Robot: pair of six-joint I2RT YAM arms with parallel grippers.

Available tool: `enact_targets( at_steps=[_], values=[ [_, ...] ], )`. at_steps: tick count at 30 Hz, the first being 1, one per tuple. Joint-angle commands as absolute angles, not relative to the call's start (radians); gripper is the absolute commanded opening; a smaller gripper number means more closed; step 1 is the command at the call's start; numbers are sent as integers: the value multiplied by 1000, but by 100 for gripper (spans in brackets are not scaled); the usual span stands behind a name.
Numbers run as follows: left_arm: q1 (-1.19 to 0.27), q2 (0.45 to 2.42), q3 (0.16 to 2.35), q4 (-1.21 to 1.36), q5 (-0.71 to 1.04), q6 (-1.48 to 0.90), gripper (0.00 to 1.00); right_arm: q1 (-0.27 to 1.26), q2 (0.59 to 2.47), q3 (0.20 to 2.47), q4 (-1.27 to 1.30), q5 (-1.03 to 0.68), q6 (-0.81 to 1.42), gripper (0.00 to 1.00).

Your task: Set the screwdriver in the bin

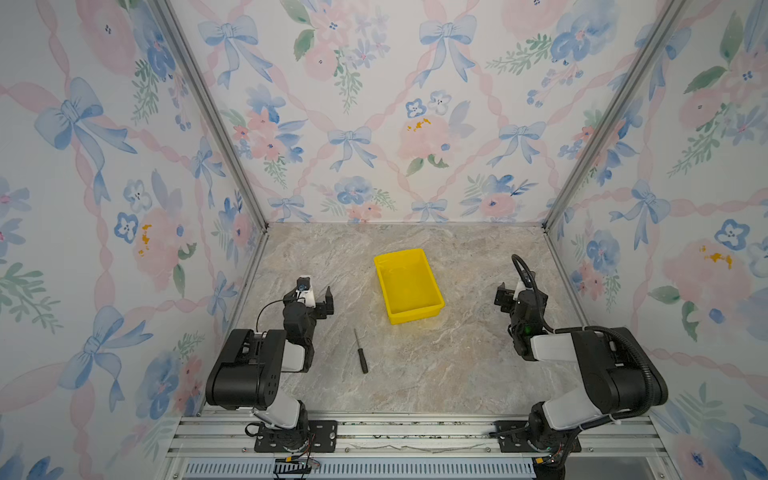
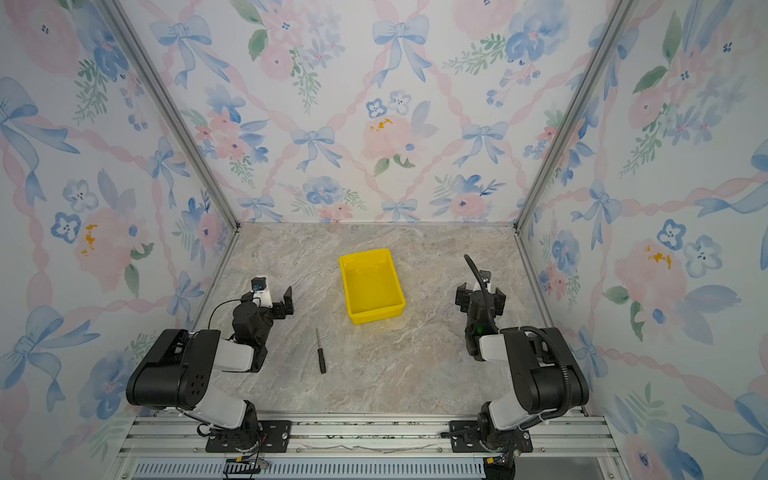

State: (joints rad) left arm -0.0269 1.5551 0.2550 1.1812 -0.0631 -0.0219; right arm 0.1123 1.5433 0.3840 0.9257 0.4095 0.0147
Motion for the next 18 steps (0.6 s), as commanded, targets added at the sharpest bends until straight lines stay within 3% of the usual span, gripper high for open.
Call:
enact_targets(
  at_steps=[1, 18],
  values=[
    [-33, 1566, 244, 1200, -74, -15, 98, 114, 1552, 374, 952, 419, 27, 97],
    [-34, 1566, 245, 1200, -75, -17, 98, 110, 1552, 376, 948, 413, 29, 97]
  ],
)
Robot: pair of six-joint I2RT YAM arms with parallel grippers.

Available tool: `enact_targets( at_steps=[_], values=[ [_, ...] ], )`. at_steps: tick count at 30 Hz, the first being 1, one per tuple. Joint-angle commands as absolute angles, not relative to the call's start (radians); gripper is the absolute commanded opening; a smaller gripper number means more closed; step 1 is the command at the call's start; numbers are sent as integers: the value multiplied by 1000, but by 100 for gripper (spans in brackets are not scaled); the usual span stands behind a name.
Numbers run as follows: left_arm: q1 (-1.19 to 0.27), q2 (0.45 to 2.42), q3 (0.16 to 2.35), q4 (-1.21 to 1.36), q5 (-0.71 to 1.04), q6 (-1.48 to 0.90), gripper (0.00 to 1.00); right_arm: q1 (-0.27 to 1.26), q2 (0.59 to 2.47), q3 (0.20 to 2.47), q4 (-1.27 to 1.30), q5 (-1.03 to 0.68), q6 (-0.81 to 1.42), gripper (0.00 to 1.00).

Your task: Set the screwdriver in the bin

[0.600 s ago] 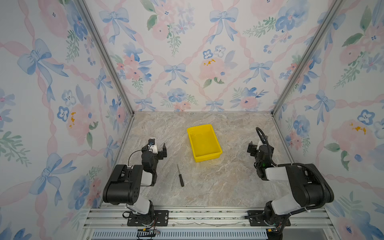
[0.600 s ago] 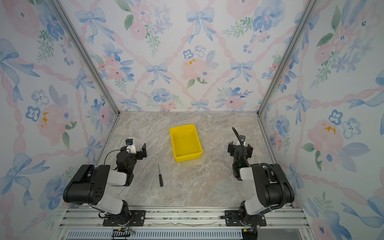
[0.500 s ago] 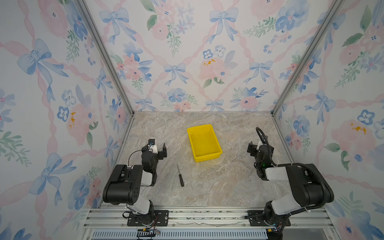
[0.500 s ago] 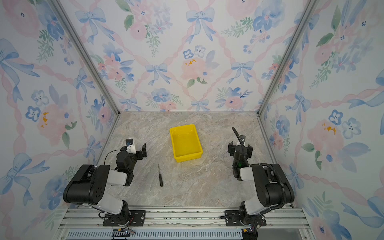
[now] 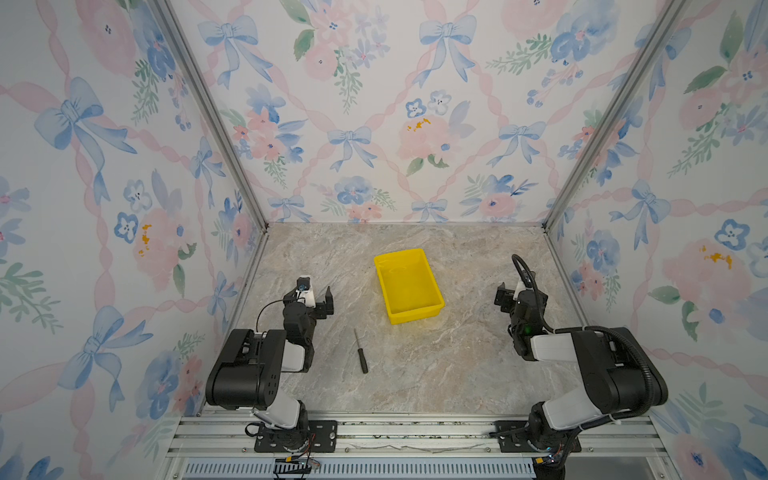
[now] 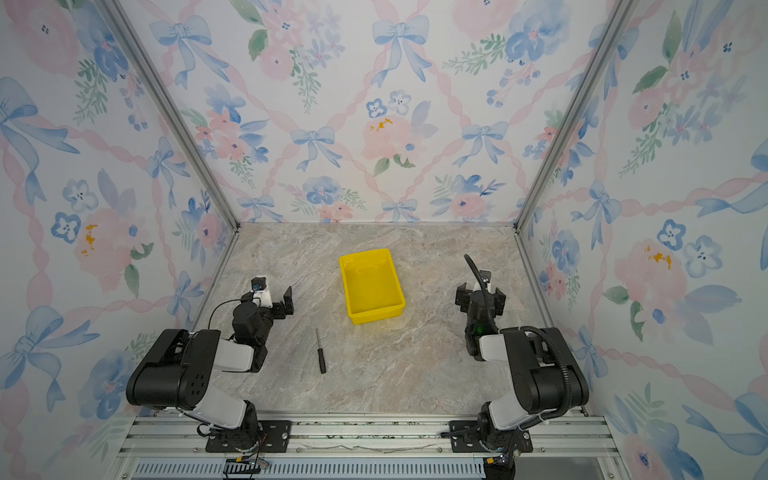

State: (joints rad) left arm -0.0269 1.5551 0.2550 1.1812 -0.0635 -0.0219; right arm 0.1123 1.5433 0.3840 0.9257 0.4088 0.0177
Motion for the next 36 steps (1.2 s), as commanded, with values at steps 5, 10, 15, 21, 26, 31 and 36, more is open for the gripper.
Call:
enact_targets(
  at_steps=[5, 10, 15, 21, 26, 31, 36],
  values=[
    [-32, 1565, 243, 1200, -75, -17, 98, 110, 1552, 375, 949, 412, 29, 97],
    [-32, 1553, 243, 1196, -66, -12, 98, 116, 1550, 368, 962, 424, 24, 97],
    [-32, 1500, 230, 1178, -123, -33, 98, 153, 1542, 331, 1033, 449, -16, 97],
    [-32, 1405, 216, 1112, -164, -56, 98, 173, 1537, 278, 1135, 448, -43, 97],
    [-34, 1307, 203, 998, -178, -82, 98, 178, 1538, 260, 1175, 444, -52, 97],
    [-47, 1173, 226, 829, -215, -80, 98, 205, 1437, 329, 949, 471, -80, 97],
    [-48, 1102, 309, 591, -236, -113, 98, 245, 1300, 407, 703, 466, -100, 97]
  ],
)
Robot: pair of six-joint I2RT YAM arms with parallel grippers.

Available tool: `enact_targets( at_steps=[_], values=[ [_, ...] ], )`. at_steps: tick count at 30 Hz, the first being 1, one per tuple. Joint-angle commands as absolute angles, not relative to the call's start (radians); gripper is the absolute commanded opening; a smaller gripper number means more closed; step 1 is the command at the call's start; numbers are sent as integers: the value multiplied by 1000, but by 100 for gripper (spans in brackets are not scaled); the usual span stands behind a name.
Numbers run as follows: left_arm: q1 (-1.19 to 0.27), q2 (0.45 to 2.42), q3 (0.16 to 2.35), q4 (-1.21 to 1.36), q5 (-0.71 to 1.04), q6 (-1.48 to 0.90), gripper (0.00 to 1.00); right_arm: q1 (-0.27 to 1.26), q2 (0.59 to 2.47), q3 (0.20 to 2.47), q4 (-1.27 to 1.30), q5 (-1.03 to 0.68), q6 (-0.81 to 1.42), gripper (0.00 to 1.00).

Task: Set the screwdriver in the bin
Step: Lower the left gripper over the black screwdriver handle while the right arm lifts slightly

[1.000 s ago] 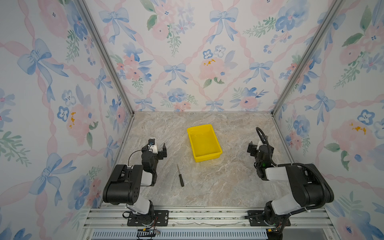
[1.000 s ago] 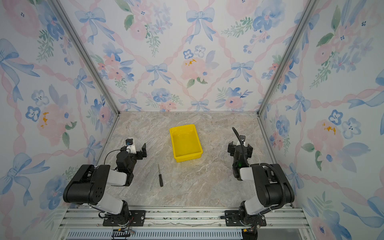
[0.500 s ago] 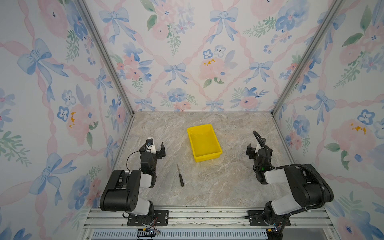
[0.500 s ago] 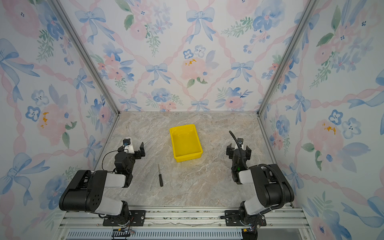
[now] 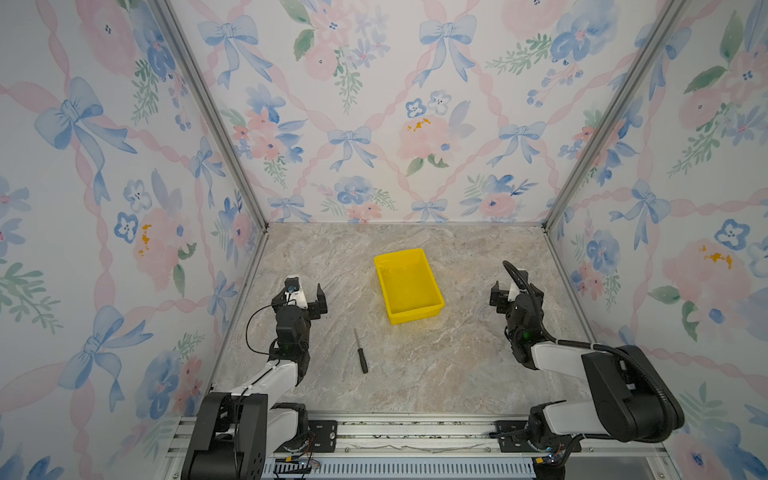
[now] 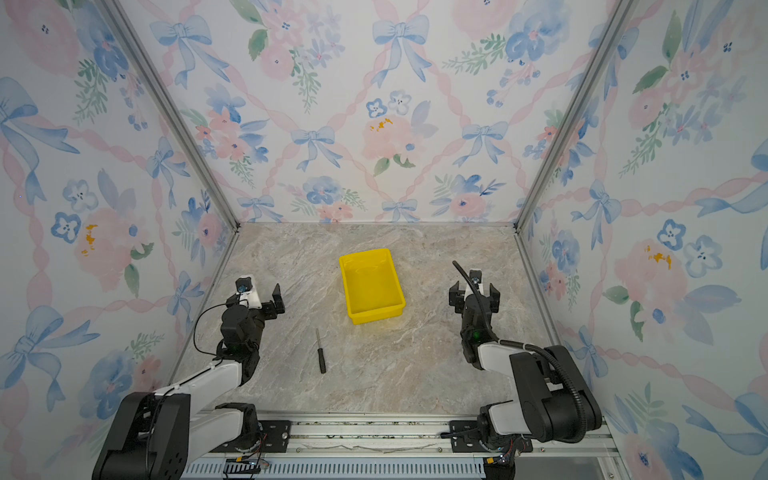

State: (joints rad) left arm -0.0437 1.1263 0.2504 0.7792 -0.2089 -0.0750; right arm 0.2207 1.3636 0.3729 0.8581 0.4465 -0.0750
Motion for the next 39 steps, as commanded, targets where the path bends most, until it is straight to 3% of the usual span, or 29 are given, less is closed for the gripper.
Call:
enact_targets(
  at_steps=[1, 12, 21, 31, 39],
  values=[
    [-49, 1101, 335, 523, -248, -134, 98, 256, 1280, 404, 687, 464, -100, 97],
    [-190, 1004, 519, -6, -408, -328, 98, 399, 1056, 565, 134, 558, 69, 97],
    [-282, 894, 560, -271, -324, -515, 98, 450, 981, 676, -229, 555, 136, 97],
    [-397, 903, 591, -438, -256, -792, 98, 491, 972, 749, -395, 379, 252, 97],
    [-530, 953, 593, -529, -258, -921, 98, 506, 1023, 804, -444, 129, 198, 97]
  ],
)
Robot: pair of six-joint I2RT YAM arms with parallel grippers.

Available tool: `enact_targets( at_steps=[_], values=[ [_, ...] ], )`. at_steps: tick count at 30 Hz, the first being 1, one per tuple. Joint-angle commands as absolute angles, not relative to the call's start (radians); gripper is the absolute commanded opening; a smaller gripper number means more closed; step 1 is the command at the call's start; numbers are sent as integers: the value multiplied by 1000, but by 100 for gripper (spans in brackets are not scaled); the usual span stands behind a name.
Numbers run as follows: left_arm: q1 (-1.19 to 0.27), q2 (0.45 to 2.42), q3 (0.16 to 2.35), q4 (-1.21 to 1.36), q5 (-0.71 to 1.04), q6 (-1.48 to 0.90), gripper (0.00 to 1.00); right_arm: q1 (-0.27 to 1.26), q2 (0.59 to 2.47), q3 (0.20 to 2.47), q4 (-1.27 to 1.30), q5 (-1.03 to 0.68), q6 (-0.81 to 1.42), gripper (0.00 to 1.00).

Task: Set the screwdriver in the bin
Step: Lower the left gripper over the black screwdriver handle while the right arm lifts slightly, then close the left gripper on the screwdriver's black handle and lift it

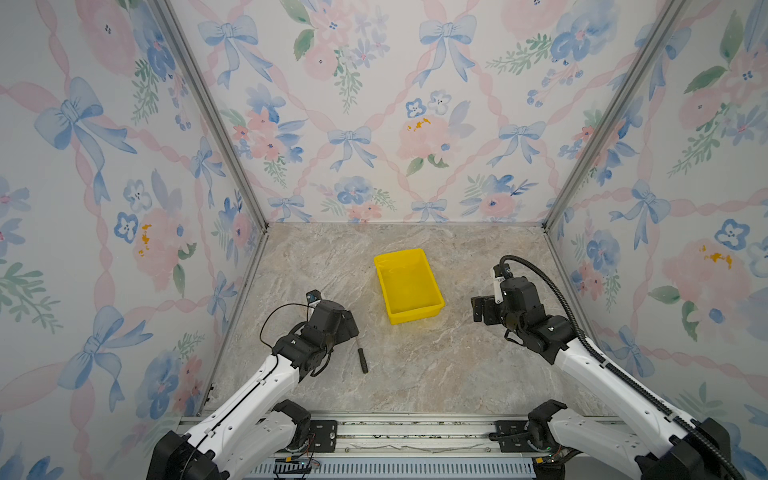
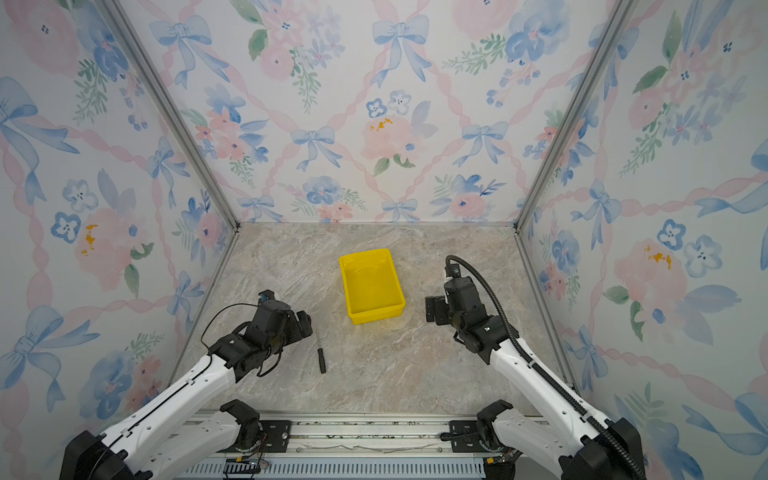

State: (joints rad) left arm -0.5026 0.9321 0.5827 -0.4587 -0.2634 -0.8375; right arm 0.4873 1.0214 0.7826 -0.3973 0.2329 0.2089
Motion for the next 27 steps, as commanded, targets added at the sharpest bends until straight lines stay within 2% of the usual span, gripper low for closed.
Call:
enact_targets(
  at_steps=[1, 10, 15, 27],
  values=[
    [-544, 966, 589, -534, -252, -932, 98, 510, 1024, 804, -443, 130, 196, 97],
    [-613, 1101, 582, -535, -176, -963, 98, 517, 1109, 874, -528, 140, 164, 97],
    [-630, 1167, 579, -535, -148, -963, 97, 518, 1096, 867, -496, 161, 163, 97],
    [-736, 1309, 602, -536, -182, -1033, 75, 518, 1105, 862, -497, 145, 148, 97]
  ],
)
